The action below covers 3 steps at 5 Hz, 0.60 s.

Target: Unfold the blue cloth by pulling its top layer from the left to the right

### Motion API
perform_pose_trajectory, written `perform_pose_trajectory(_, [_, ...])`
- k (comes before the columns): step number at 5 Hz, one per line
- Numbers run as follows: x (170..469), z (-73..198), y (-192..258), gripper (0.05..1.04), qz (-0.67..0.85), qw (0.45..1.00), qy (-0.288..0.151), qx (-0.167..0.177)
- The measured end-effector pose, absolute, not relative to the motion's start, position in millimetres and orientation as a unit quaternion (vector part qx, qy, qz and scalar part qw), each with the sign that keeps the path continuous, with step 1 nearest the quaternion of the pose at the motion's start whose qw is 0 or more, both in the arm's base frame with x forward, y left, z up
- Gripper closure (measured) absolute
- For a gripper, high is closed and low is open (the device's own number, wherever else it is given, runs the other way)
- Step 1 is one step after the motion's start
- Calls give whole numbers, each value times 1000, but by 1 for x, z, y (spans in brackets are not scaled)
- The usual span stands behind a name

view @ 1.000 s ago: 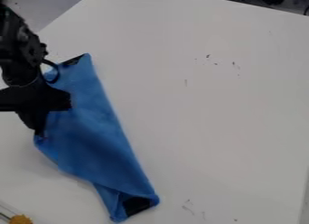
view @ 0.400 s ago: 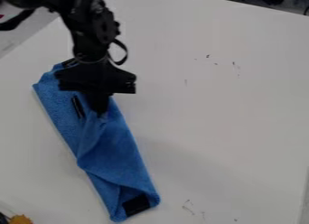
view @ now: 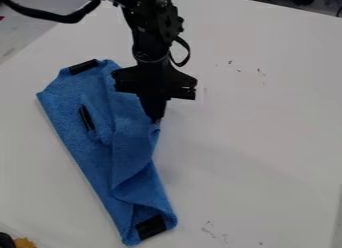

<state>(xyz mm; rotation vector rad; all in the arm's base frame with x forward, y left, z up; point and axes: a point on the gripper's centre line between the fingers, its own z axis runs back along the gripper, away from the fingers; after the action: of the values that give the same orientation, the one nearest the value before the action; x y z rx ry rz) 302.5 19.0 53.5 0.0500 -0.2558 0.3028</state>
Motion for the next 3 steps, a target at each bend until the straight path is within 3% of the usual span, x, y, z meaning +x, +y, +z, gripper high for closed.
perform_pose_trajectory(3, [344,35,-28,1030,60,992,-114,-7])
